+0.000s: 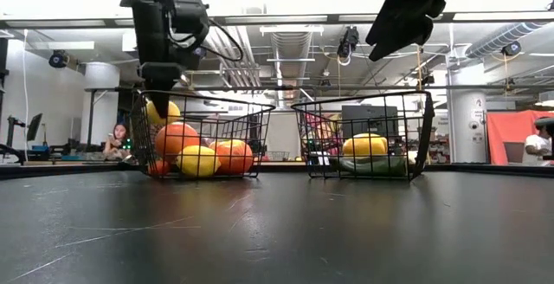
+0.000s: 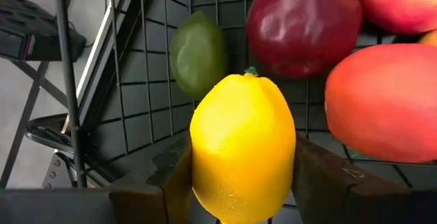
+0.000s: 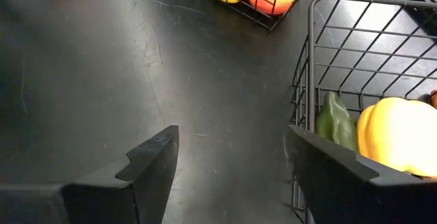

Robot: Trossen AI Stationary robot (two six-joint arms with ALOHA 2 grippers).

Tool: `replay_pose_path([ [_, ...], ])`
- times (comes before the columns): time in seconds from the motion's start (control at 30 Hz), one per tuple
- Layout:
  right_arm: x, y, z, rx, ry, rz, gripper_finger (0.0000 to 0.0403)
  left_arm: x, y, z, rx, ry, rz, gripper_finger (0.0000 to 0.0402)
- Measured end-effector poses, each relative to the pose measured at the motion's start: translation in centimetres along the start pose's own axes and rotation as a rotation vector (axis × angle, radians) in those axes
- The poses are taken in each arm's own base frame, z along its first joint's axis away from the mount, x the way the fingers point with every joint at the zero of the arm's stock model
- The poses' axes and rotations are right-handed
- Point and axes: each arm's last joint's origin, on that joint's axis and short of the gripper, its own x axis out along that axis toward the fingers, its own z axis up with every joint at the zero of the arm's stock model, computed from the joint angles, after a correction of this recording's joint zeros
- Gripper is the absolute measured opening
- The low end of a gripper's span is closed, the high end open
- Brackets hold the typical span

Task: Sort produce into baskets
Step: Put the lemon into the left black wire basket, then put the red bell pepper into the right black wire basket

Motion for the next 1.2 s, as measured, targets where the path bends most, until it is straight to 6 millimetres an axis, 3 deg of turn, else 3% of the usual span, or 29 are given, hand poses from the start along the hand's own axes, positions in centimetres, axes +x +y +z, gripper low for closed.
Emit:
replay_pose_path([
  [0.33,0.0,0.0,0.0,0.0,0.0,0.0,0.0269,0.4,0.0,0.0,-0.037,-0.017,0.026,0.0236],
  [0.73,0.0,0.0,0.0,0.001,-0.001,0.0,0.0282,0.0,-0.7,-0.4,-0.068,0.005,-0.026,0.0249],
  [0.93,0.0,0.0,0.0,-0.001,-0.005,0.001,0.0275,-3.2,-3.5,-2.1,-0.09,0.105,-0.121,0.0235],
  [1.2,0.0,0.2,0.5,-0.012,-0.047,0.02,0.0274,-9.5,-9.3,-4.1,-0.036,-0.028,-0.224,0.0232],
])
